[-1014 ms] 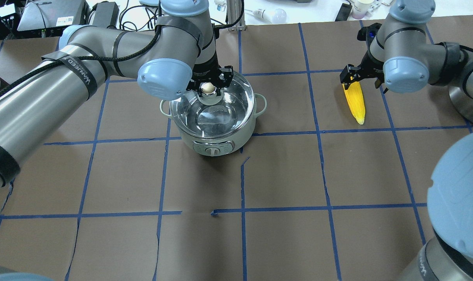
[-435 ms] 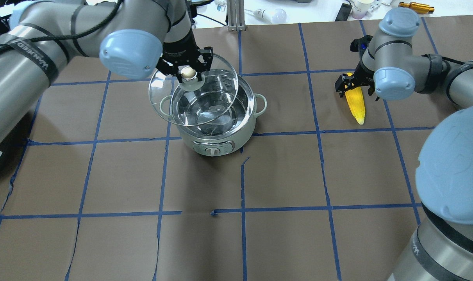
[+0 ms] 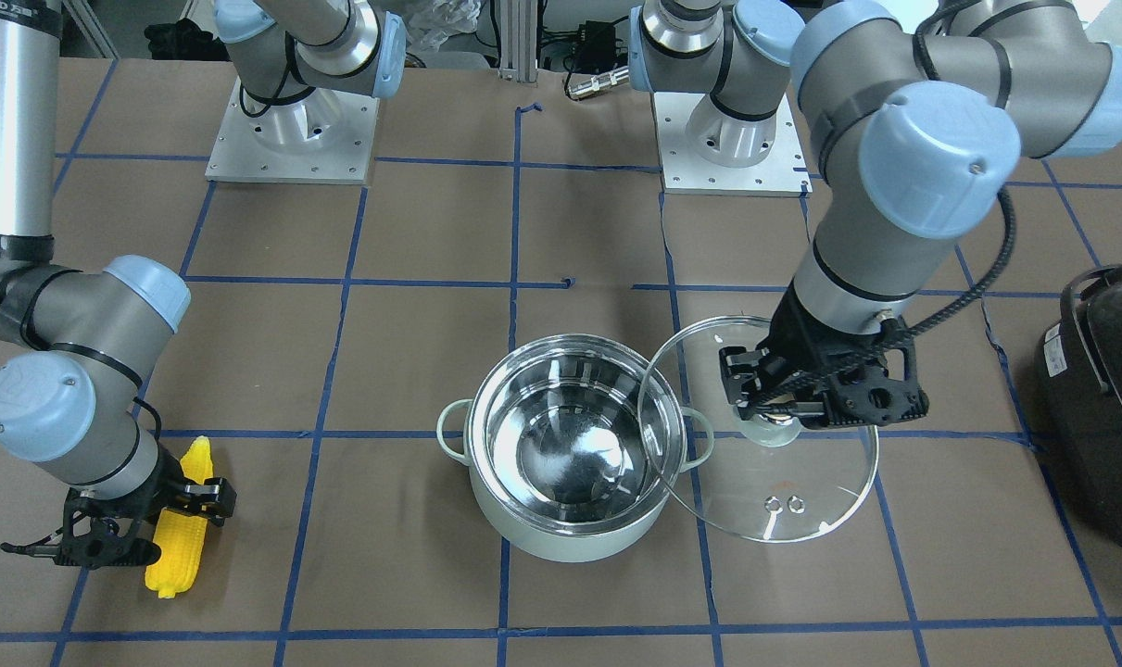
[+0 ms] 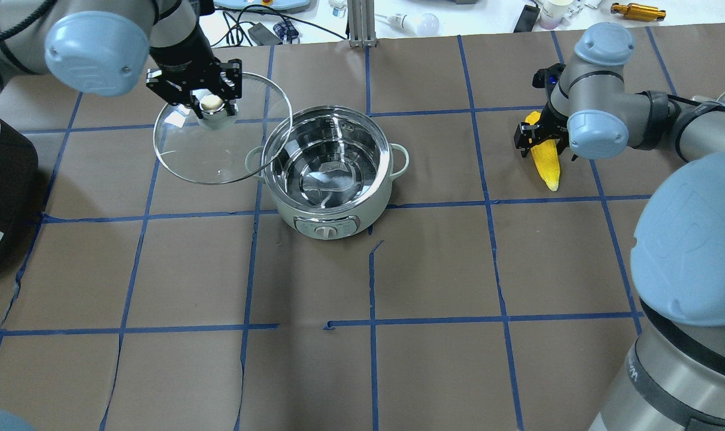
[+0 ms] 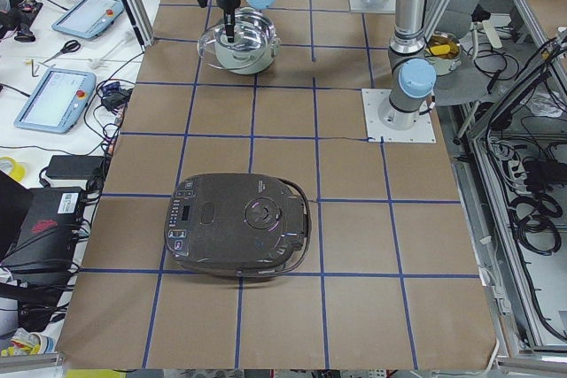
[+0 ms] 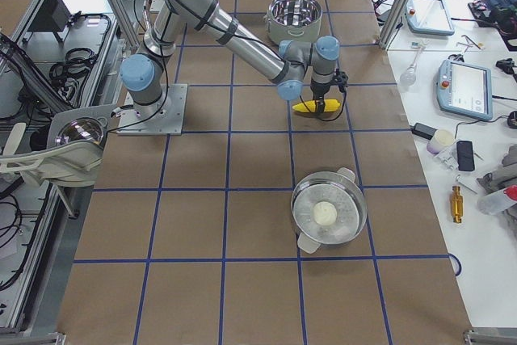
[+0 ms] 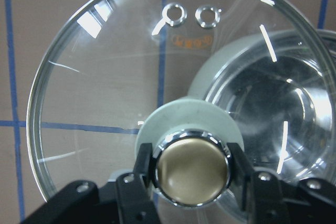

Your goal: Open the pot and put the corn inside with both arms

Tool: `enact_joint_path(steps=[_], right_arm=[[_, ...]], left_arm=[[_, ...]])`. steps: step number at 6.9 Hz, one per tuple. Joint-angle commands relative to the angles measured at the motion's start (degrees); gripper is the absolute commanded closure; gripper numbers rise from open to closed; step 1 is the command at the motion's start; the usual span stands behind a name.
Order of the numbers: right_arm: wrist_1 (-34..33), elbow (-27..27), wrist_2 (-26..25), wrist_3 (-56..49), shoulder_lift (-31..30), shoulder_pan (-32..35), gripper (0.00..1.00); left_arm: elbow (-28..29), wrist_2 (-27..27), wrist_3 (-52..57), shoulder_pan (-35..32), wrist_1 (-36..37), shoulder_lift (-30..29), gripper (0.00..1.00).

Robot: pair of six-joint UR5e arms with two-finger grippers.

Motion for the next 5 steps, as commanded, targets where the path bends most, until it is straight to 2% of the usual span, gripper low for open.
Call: enact_joint_path(steps=[1, 2, 3, 4, 5], right_arm=[[0.1, -0.7, -0.2, 0.2, -1.6, 0.0, 1.0], [0.1, -1.5, 0.2, 1.1, -3.4, 0.2, 1.0], [2.3, -3.6, 0.6, 3.1, -5.4, 0.9, 1.0], [6.2, -6.8, 0.6, 6.9, -7.6, 4.5, 1.0], [13.7, -11.8, -0.1, 15.1, -8.4, 11.1, 1.0]], left_arm=[[-4.0, -0.3, 13.8, 10.8, 4.8, -0.9, 0.69], [-6.1, -0.4, 17.1, 14.5, 7.6, -1.5, 0.7], [-8.7, 0.0, 20.1, 15.4, 13.6, -3.3, 0.7], [-12.8, -0.4, 20.8, 16.5, 17.2, -3.8, 0.72], [-16.7, -0.6, 25.6, 19.1, 20.9, -4.1, 0.72]])
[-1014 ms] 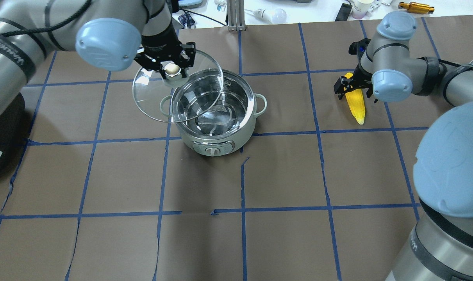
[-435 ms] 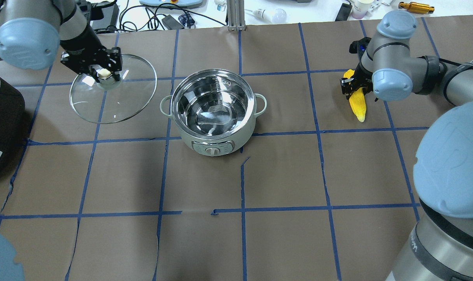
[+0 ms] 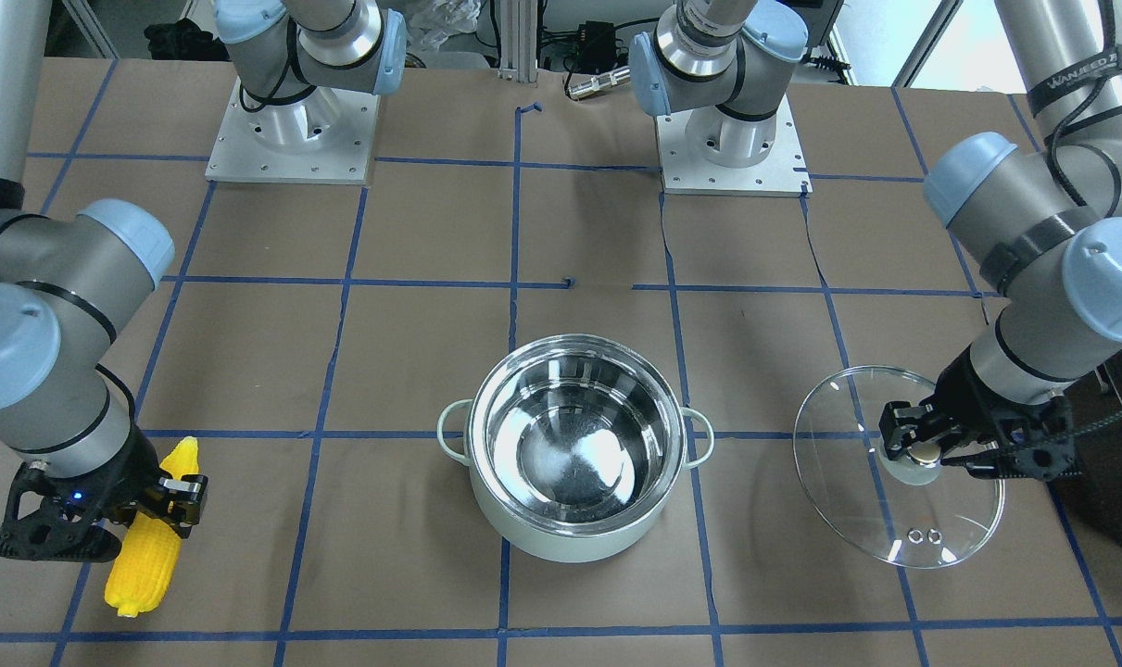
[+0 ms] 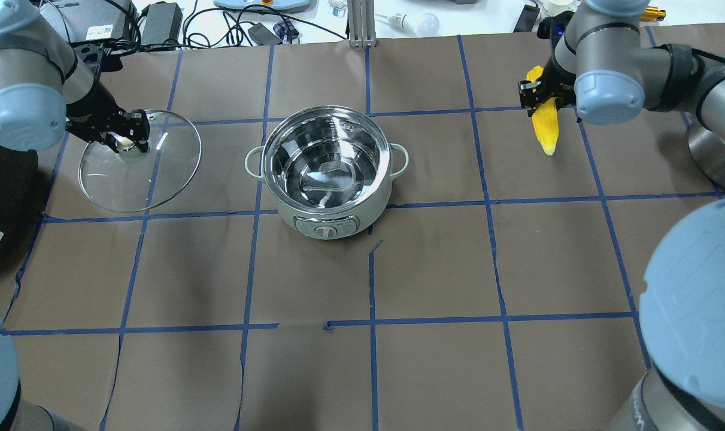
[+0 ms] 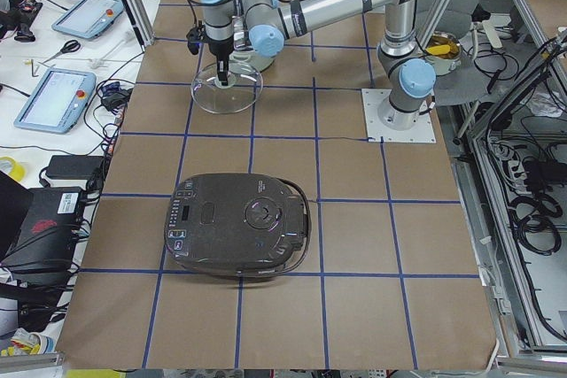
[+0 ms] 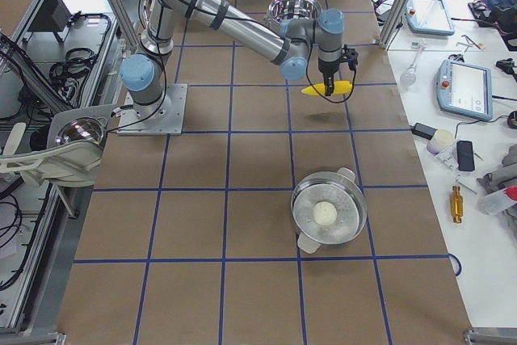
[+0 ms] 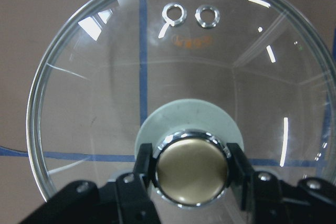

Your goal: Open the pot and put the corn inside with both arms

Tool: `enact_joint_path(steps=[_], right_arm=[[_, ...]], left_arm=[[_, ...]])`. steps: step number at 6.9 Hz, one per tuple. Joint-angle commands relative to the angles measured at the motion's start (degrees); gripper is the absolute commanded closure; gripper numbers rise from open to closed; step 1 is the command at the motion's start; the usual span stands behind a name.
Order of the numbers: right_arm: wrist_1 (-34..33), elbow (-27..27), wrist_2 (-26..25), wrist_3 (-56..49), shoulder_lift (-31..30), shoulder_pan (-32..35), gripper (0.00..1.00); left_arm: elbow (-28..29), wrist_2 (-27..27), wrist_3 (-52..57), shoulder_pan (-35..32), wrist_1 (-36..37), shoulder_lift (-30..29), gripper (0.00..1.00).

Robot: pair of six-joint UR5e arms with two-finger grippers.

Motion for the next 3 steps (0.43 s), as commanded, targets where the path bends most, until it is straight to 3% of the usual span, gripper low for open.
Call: enact_joint_path(steps=[1, 3], right_arm=[[14.7, -10.5, -0.5, 18.7, -1.4, 13.1, 1.0], [18.1, -15.5, -0.9, 24.8, 0.9, 22.9, 1.0]], left_arm=[[-7.2, -0.2, 5.6, 4.0, 7.6, -0.6, 0.74], [-9.3, -1.1, 5.6, 4.2, 8.6, -0.7, 0.74]])
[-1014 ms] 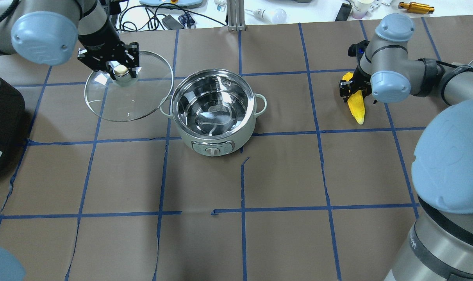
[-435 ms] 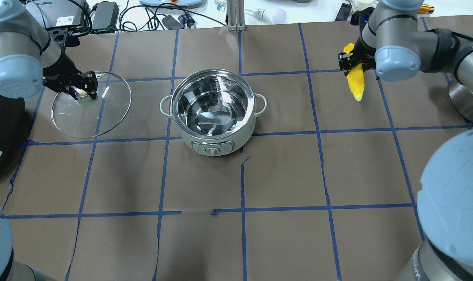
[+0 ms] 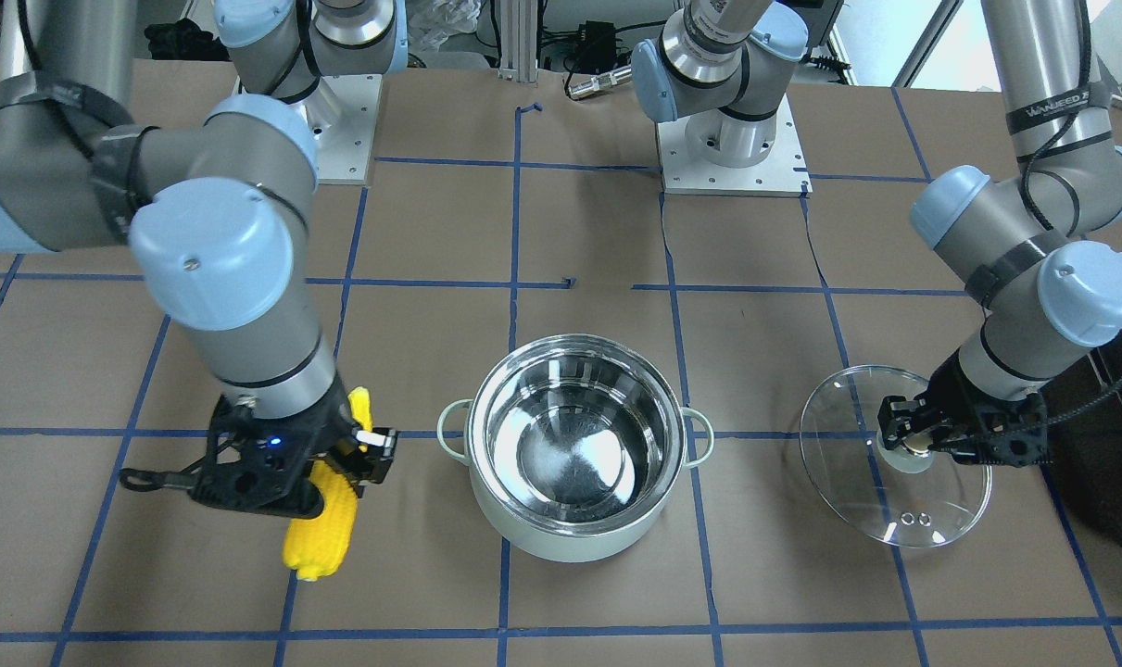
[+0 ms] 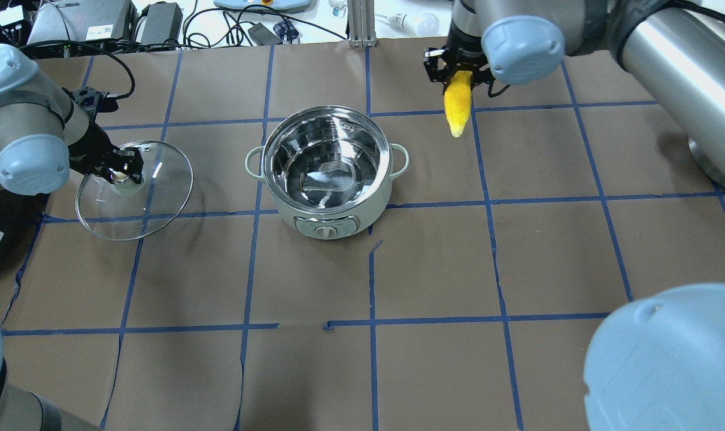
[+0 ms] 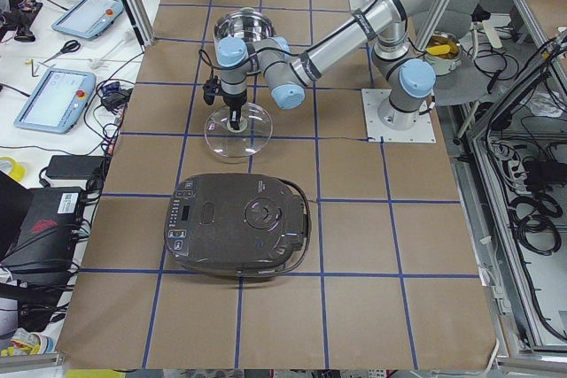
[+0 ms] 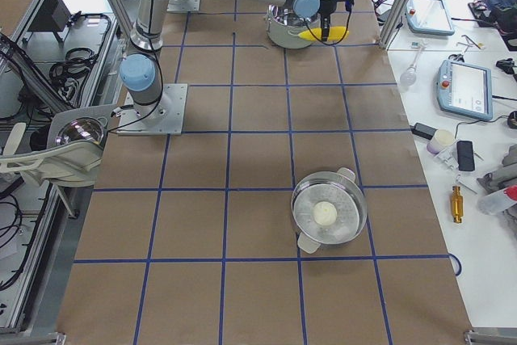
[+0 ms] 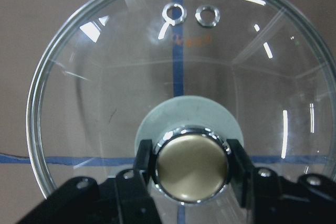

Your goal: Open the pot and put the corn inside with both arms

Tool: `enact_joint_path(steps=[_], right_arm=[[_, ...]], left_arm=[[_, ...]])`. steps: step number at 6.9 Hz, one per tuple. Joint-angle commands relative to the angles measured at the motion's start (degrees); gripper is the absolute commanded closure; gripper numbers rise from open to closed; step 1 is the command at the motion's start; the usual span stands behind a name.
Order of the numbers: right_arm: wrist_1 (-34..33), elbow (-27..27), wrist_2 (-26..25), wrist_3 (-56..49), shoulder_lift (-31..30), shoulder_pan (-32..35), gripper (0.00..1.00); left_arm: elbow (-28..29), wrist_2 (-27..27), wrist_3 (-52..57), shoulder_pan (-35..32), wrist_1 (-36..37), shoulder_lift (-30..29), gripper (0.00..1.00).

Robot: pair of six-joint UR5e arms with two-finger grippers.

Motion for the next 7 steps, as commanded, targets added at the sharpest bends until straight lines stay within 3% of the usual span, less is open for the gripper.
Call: enact_joint_path(steps=[1, 2, 3, 5, 6, 7], right_arm=[[2.2, -3.0, -1.0, 6.4, 2.5, 9.6, 1.0], [2.0, -3.0, -1.0, 8.0, 3.5, 12.6, 1.0], [0.8, -2.9, -1.0, 8.0, 4.8, 14.1, 1.0], [-0.8, -2.9, -0.9, 8.4, 7.1, 17.7, 0.94], [-1.4, -2.8, -1.0, 8.3, 7.8, 17.8, 0.65], [-2.7, -2.9, -3.5, 7.7, 8.6, 17.7, 0.22]], left_arm=[[-2.4, -0.6, 0.1, 0.6, 0.8, -0.1, 0.73], [-2.6, -0.6, 0.0, 0.6, 0.7, -0.2, 0.64], [-2.6, -0.6, 0.0, 0.6, 0.7, -0.4, 0.39], [-2.5, -0.5, 0.1, 0.6, 0.7, -0.6, 0.27], [-2.4, -0.5, 0.0, 0.6, 0.7, -0.6, 0.24], [-2.1, -0.3, 0.2, 0.6, 0.7, -0.6, 0.19]])
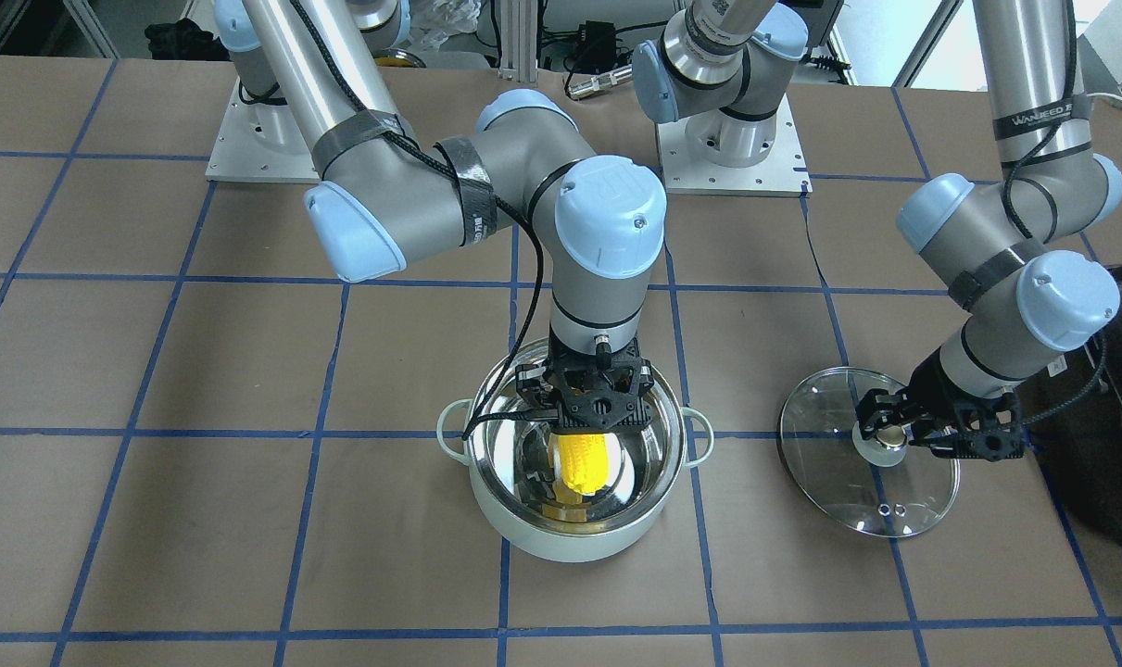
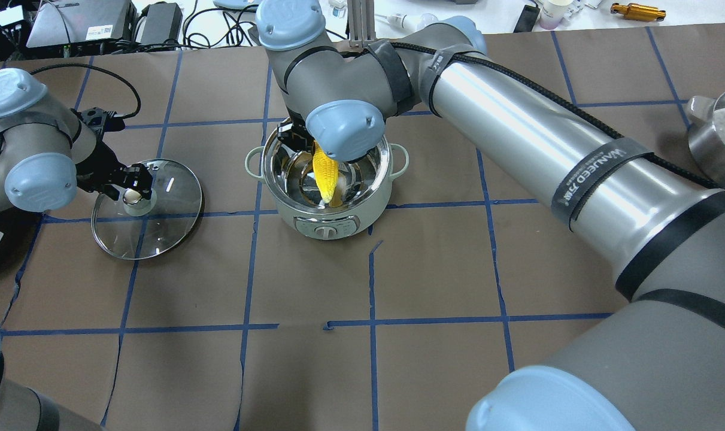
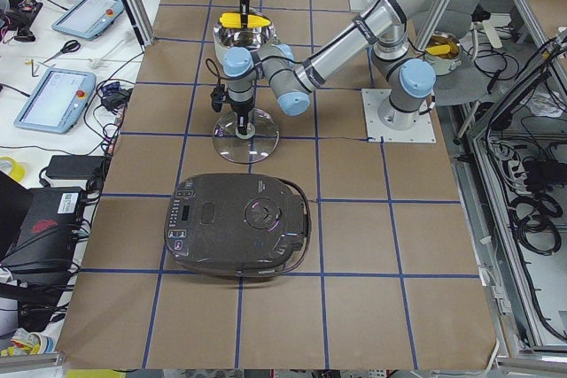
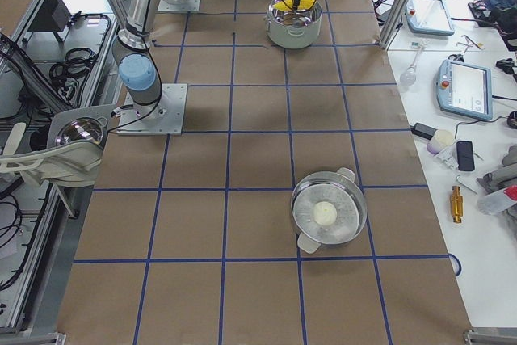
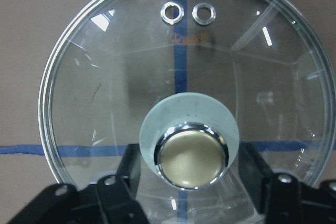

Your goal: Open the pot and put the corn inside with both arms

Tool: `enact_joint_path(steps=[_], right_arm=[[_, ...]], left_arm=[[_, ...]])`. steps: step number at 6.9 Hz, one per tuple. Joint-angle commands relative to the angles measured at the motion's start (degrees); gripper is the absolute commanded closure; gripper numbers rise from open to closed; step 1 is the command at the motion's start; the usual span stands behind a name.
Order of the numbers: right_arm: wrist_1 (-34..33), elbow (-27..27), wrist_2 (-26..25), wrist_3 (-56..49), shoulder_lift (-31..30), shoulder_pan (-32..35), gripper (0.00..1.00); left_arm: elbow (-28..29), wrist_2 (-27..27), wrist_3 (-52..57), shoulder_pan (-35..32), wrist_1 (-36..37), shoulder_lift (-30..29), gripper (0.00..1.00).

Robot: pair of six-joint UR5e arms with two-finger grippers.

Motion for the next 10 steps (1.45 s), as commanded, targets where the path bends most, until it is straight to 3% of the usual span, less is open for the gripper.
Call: enact_joint_path(steps=[1, 4, 5, 8, 9, 10], right_arm=[[-1.4, 0.0, -2.2, -0.6, 0.9, 0.2, 0.0], [-0.8, -2.7, -2.2, -1.3, 0.3, -0.5, 0.0], [-0.6, -2.4, -1.6, -2.5, -2.2, -3.1, 0.0], [14.2, -1.5, -2.0, -6.0, -11.4, -15.0, 0.0], [18.3, 1.1, -1.5, -7.7, -15.7, -19.7, 0.0], [21.4, 7.3, -1.5, -11.8, -21.5, -23.5, 0.0]], left_arm=[[0.9, 0.6, -0.3, -0.1, -0.1, 0.5, 0.15], [3.0, 0.4, -0.6, -1.1, -1.8, 3.0, 0.08], [4.9, 0.1, -1.6, -1.7, -6.5, 5.7, 0.06], [16.7, 0.1, -14.6, -10.8, -25.8, 11.7, 0.04], [19.6, 0.7, -20.3, -14.7, -29.1, 12.4, 0.0], [20.8, 0.8, -25.1, -18.2, -31.4, 13.8, 0.0]])
